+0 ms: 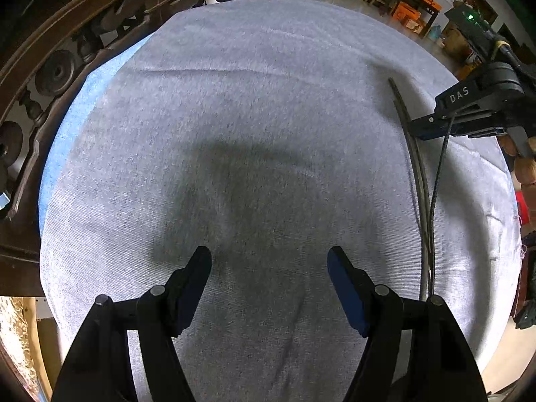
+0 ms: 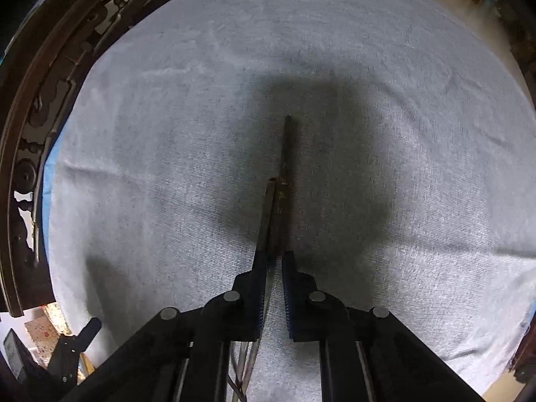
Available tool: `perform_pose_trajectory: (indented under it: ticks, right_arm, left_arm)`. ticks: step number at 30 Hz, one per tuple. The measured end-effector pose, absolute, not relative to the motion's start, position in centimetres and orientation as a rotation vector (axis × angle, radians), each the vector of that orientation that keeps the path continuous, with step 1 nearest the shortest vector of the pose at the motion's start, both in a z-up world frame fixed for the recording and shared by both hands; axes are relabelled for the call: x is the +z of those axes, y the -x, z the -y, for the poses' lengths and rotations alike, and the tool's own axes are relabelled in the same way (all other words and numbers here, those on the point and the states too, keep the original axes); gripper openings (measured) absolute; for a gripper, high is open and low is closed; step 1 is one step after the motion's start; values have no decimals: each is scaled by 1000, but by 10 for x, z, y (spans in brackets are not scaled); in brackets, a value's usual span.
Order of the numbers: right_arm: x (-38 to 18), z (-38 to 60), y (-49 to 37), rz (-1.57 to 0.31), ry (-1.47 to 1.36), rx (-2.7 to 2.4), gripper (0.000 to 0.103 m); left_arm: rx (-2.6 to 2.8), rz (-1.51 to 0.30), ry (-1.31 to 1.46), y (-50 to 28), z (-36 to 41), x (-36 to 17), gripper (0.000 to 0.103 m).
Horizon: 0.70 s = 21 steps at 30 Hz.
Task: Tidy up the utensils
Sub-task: 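Close the right gripper on a chopstick and lift it, then close the left gripper on the last chopstick while the right gripper holds its chopstick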
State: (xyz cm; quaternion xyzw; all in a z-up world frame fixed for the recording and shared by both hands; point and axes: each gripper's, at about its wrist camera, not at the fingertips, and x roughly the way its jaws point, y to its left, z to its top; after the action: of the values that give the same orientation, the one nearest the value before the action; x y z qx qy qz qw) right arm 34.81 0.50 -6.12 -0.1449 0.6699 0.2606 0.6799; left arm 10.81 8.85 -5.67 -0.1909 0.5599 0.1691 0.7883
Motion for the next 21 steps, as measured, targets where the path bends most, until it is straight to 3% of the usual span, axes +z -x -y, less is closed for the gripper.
perform_pose_trajectory:
  ticks: [10, 21]
  right_arm:
    - [-61, -11, -341, -1525, 401, 596, 9]
    - [-73, 19, -355, -1561, 293, 599, 13]
  left_arm:
    - [361, -1208, 388, -126, -80, -36, 72]
    - [287, -1251, 322, -219, -69, -28, 72]
